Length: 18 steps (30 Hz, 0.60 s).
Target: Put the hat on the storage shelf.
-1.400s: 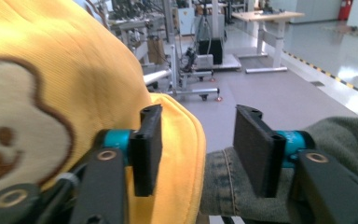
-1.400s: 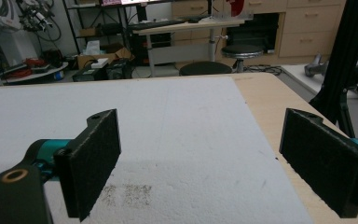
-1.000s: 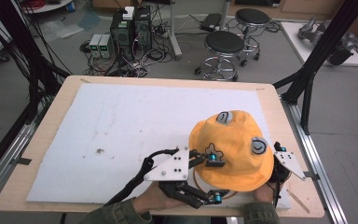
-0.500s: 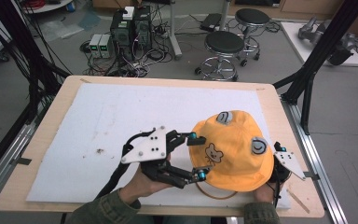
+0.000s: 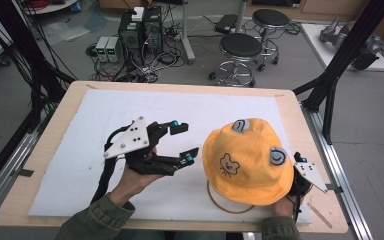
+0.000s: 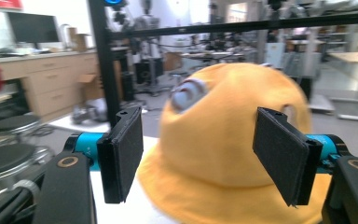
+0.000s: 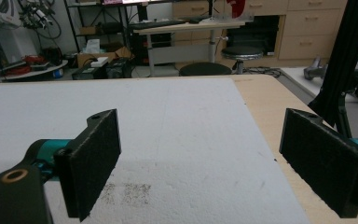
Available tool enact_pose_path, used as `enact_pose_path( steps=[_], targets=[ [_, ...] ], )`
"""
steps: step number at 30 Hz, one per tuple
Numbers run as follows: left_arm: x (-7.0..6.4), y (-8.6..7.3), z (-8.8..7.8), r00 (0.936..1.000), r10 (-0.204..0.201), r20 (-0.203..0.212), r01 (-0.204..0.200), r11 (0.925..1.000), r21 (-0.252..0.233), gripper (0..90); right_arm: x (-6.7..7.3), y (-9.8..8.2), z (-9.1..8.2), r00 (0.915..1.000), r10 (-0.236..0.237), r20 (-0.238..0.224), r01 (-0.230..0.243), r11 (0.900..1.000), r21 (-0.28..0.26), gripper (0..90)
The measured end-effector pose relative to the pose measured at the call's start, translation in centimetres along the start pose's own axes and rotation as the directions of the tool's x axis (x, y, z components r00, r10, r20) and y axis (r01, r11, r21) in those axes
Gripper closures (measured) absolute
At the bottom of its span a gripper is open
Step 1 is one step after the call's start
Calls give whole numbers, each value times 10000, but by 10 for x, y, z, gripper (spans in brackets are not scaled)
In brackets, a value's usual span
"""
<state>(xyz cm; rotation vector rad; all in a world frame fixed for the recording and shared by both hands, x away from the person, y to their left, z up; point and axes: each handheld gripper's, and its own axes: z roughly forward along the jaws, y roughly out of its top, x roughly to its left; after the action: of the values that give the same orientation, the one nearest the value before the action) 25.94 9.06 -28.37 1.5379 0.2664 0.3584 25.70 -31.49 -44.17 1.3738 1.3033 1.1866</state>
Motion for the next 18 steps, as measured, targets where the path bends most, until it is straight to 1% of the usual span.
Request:
enact_pose_path(
  steps=[3, 5, 8, 10, 12, 14, 16, 17, 18],
  targets=[
    [8, -4, -9, 9991, -203, -379, 208, 9997, 149, 336, 0, 0, 0, 10000, 2, 5, -2, 10000, 7, 114],
    [13, -7, -15, 9971, -330, -689, 342, 9993, 161, 336, 0, 0, -1, 10000, 2, 29, -2, 10000, 16, 114],
    [21, -12, -25, 9915, -594, -1162, 606, 9981, 70, 338, 0, 0, -1, 10000, -2, 80, 3, 10000, -62, 113],
    [26, -15, -33, 9874, -762, -1385, 768, 9970, -6, 338, 0, 0, -1, 9999, -70, 76, 70, 10000, -41, 114],
    [29, -19, -41, 9840, -760, -1609, 766, 9971, -23, 336, 0, 0, -1, 10000, -14, 56, 15, 10000, -51, 114],
    [31, -22, -51, 9791, -707, -1910, 717, 9974, -18, 335, 0, 0, -2, 10000, -1, 60, 2, 10000, -59, 114],
    [34, -25, -60, 9719, -782, -2218, 780, 9969, -97, 335, 0, 0, -2, 10000, -10, 43, 11, 10000, -68, 114],
    [35, -26, -65, 9670, -812, -2414, 804, 9967, -134, 335, 1, 0, -2, 10000, -32, 57, 32, 10000, -87, 114],
    [37, -28, -73, 9602, -846, -2663, 823, 9964, -198, 336, 1, 0, -2, 10000, -27, 57, 28, 10000, -89, 113]
  ],
)
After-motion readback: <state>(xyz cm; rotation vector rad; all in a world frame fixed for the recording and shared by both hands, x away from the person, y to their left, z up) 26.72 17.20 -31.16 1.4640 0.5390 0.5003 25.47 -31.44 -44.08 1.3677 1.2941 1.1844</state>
